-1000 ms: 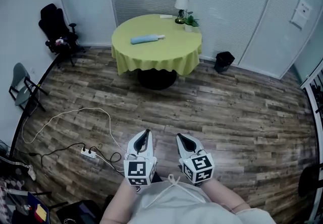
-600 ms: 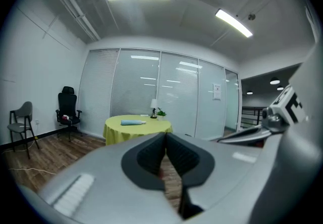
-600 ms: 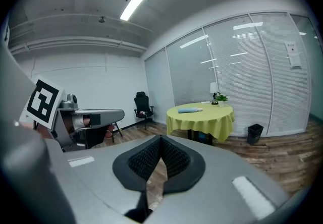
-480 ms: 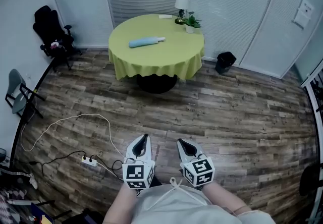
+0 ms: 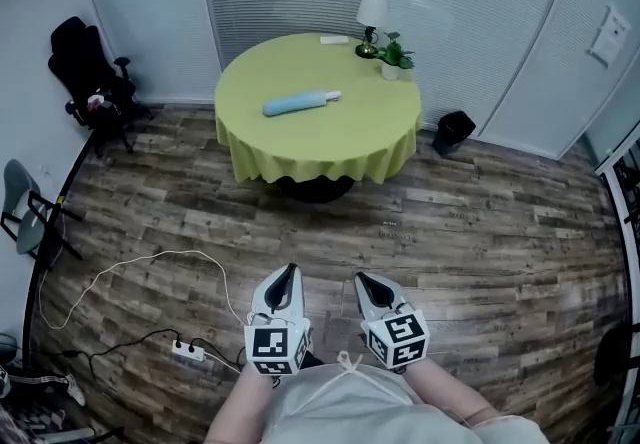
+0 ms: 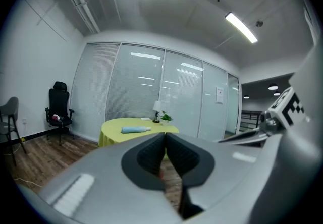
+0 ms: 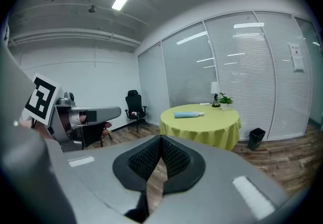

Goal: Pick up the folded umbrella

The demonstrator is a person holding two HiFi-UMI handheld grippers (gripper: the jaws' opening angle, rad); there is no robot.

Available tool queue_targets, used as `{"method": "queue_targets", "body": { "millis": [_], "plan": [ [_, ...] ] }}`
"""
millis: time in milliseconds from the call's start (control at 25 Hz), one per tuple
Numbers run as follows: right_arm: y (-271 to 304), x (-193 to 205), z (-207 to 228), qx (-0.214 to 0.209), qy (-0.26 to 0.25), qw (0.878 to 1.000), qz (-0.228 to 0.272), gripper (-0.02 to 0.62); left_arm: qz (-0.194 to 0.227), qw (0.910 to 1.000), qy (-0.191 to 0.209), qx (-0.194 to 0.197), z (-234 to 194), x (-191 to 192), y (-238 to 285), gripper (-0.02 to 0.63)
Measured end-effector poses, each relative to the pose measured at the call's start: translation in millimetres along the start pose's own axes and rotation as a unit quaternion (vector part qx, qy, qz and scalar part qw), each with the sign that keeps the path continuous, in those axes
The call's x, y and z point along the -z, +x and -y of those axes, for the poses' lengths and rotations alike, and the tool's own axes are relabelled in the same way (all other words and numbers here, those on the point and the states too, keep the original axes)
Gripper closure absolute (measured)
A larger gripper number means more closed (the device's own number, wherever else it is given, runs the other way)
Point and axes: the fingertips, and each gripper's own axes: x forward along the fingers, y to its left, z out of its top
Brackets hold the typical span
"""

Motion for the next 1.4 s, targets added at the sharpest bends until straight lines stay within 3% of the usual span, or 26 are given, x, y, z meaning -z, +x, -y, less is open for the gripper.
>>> {"method": "queue_targets", "body": {
  "millis": [360,680,880,1400],
  "plan": [
    [111.3,-39.6,-2.8,0.02,0.014,1.0,0.0,0.595,-0.008,0.9999,-0.004,0.013,-93.6,-16.2,69.7,0.598],
    [183.1,-45.2,26.1,-0.001,0.01,1.0,-0.017,0.595,-0.014,0.9999,-0.004,0.004,-118.9,-13.7,133.4,0.598],
    [238.7,-70.2,69.8,-0.033,0.002,0.999,-0.003,0.595,-0.006,0.9996,0.001,-0.027,-129.9,-23.3,194.2,0.598],
    [365.2,-144.6,247.0,-0.085,-0.016,0.996,-0.006,0.595,-0.005,0.9959,-0.012,-0.09,-126.0,-61.3,402.0,0.598]
  ]
}}
